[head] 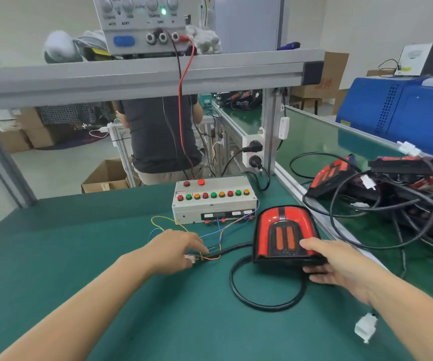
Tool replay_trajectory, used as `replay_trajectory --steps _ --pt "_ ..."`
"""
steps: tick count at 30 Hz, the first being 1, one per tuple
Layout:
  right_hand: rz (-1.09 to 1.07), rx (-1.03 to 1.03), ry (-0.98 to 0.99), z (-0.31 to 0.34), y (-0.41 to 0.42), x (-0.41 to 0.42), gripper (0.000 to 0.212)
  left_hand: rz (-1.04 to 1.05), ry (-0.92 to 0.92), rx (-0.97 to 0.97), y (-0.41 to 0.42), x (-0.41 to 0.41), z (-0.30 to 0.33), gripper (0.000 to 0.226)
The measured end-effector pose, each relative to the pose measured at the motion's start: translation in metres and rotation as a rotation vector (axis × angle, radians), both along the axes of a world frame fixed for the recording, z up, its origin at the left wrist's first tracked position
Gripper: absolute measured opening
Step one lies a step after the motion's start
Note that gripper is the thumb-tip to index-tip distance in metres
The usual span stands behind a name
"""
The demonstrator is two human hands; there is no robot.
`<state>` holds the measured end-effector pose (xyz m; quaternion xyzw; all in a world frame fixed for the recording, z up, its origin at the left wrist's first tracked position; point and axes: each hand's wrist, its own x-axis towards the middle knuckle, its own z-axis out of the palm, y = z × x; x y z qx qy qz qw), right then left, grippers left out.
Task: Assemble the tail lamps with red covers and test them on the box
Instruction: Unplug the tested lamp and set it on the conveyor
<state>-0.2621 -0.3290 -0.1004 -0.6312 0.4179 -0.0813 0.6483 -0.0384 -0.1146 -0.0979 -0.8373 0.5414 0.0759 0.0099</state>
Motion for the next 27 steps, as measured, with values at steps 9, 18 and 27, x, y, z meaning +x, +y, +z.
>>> replay_trajectory --steps 9,18,27 --pt "-0.013 -0.052 -0.054 -0.007 -0.001 0.002 0.031 -0.112 -0.608 -0.312 0.014 -0.012 -0.01 0.031" --pt "0.215 -0.036 -0.052 0.0 0.005 0.005 0.038 -0.009 -0.393 -0.129 0.015 -0.018 -0.013 0.011" --pt "0.221 -0.134 0.075 -0.004 -0.001 0.009 0.051 0.348 -0.309 -0.032 0.009 0.0 -0.005 0.019"
